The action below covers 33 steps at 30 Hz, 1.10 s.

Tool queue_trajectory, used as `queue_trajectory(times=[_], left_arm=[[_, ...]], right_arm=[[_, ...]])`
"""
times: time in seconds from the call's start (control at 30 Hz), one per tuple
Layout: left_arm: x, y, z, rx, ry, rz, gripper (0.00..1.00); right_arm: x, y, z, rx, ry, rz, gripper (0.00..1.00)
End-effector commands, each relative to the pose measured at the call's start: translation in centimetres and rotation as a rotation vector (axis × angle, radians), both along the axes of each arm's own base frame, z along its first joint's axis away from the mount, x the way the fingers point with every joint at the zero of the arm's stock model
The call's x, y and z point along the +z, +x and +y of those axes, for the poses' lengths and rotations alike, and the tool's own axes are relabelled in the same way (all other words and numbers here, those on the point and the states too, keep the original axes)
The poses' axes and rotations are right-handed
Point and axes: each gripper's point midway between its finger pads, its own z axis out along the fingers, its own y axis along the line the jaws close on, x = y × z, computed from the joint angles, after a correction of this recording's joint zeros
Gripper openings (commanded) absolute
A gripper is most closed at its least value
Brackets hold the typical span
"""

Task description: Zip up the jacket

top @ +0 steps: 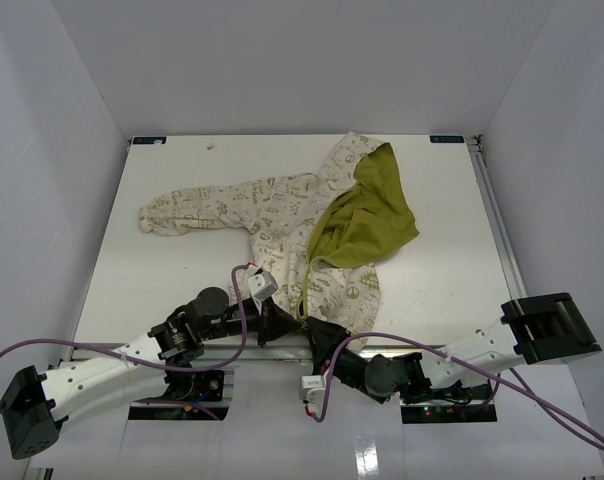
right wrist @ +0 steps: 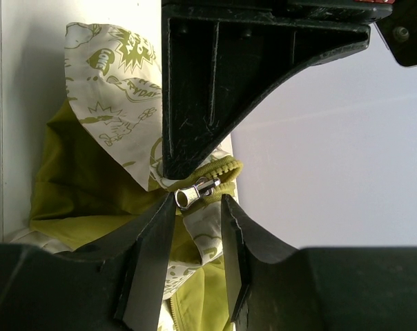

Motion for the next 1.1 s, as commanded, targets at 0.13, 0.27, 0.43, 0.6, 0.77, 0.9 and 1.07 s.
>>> queue_trajectory(times=[0.13,0.27,0.43,0.6,0.77,0.9,1.07], left_arm=[[0.3,0.0,0.1,-0.003,-0.010,-0.017,0.00],[0.3,0.0,0.1,-0.004,-0.010,-0.019,0.00],[0.3,-0.1,0.1,-0.008,-0.012,-0.019,0.00],[0.4,-0.1,0.1,-0.009,-0.013,-0.020,0.00],[0.3,-0.1,0.0,-0.010,-0.013,-0.021,0.00],[0.3,-0.1,0.0,-0.012,-0.012,-0.019,0.00],[0.3,-0.1,0.1,-0.009,-0.010,-0.018,0.00]], right_arm=[[2.8,-0.5,1.1,0.007,0.108,0.018,0.35],[2.8,-0.5,1.4,0.007,0.102,0.009,0.33],[3.0,-0.5,1.5,0.007,0.114,0.000,0.31],[3.3,-0.5,1.4,0.002,0.124,-0.006,0.29],[3.4,-0.3,1.3,-0.010,0.128,-0.013,0.27],[3.7,-0.1,1.0,-0.018,0.144,-0.023,0.25],[4.0,0.0,0.9,-0.029,0.155,-0.032,0.24]])
